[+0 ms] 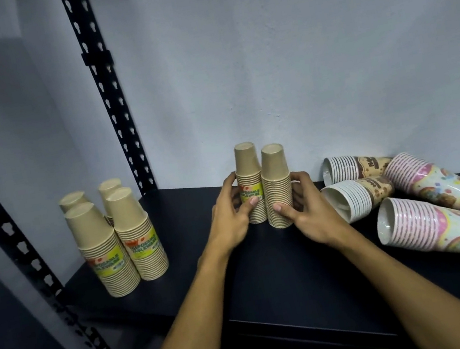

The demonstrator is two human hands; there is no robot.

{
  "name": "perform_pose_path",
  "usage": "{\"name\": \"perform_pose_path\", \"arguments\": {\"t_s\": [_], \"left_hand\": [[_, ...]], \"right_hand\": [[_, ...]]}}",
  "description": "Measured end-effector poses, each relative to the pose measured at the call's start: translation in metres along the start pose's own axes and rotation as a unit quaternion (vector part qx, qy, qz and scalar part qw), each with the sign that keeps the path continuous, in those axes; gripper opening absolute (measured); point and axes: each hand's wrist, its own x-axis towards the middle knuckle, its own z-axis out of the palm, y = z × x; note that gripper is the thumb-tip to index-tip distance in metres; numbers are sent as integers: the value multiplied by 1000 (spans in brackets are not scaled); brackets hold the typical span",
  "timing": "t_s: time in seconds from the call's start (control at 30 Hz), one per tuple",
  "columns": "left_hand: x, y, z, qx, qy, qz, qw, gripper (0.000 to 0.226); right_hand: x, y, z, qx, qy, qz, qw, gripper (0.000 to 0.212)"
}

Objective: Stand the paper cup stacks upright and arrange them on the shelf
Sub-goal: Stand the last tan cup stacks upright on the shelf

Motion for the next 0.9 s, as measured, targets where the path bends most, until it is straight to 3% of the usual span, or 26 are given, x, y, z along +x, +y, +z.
{"name": "perform_pose_path", "arguments": {"t_s": [0.3, 0.53, 0.67, 0.8, 0.9], "left_hand": [[-33, 1, -9, -6, -7, 7, 1000, 68], [-30, -5, -7, 18, -18, -39, 999, 75], [-28, -6, -7, 15, -14, -49, 999, 69], [-29, -4, -7, 8, -14, -51, 999, 66], [-29, -4, -8, 3, -13, -56, 998, 66]], "right_hand": [[-2, 2, 2, -46, 1, 24, 999, 86], [1, 5, -6, 25, -67, 58, 996, 60], [0, 3, -2, -8, -24, 50, 998, 72], [-1, 1, -5, -9, -51, 51, 997, 98], [0, 0, -9, 9, -77, 70, 995, 82]]}}
